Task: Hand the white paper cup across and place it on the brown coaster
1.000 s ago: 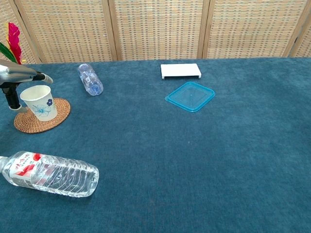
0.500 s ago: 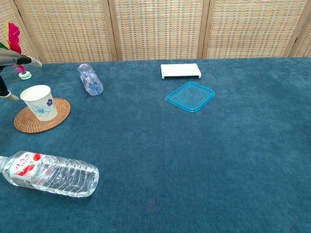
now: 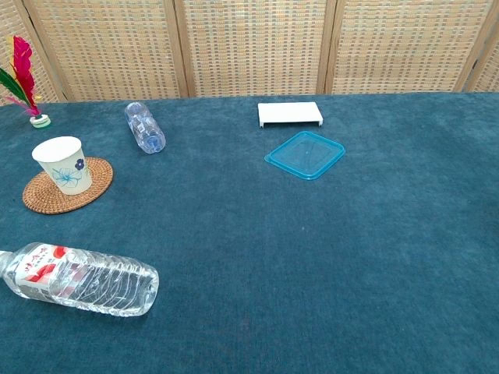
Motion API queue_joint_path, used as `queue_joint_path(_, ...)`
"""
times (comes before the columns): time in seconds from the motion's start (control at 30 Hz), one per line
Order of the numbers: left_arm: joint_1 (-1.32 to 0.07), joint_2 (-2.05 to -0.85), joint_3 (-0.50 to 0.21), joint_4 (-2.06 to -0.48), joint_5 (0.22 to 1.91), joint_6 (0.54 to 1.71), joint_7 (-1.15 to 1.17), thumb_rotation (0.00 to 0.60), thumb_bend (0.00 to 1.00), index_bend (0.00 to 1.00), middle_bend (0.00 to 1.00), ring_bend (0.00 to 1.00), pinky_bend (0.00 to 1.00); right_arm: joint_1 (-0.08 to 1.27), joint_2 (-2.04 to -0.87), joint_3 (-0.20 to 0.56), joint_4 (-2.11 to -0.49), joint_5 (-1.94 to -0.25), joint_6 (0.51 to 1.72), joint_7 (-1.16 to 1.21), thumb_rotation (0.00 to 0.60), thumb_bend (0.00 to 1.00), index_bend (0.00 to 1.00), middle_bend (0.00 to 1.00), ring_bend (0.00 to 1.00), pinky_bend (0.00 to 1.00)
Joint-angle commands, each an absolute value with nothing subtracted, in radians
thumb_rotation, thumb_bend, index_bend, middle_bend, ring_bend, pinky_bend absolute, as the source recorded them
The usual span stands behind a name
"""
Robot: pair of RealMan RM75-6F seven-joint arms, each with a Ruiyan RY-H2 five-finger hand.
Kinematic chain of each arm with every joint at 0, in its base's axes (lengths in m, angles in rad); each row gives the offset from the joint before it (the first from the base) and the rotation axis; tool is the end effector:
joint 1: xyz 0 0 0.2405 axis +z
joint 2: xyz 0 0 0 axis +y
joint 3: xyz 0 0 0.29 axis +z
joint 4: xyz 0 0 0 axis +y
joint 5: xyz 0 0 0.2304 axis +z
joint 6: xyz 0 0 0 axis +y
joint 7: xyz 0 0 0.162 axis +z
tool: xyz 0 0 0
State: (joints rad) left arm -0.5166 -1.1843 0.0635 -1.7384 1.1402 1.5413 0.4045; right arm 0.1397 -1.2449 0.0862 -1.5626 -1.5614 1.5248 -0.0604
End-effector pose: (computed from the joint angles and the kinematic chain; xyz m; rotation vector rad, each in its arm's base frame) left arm -0.2733 0.3064 0.1267 -1.4650 -0.6862 -0.7883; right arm -0.3207 -0.2286 0.1232 1.4129 -0.8029 1.0386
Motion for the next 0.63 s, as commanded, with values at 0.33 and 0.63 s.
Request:
queue_joint_path(0.33,-0.299,-1.307,0.169,-1.710,1.336,1.663,0.457,0.600,0.23,0.00,0.00,0.00,0.00,0.142,-1.257,0.085,-1.563,-1.564,1.522,-0.103,0.600,0.08,0.03,0.00,0.00,0.00)
queue_joint_path(0.63,-0.256,-1.299,0.146,-1.686,1.387,1.662,0.429,0.600,0.23,0.00,0.00,0.00,0.00,0.141,-1.256,0.086,-1.567,-1.570,1.529,-0.110,0.600,0.08,0.03,0.00,0.00,0.00)
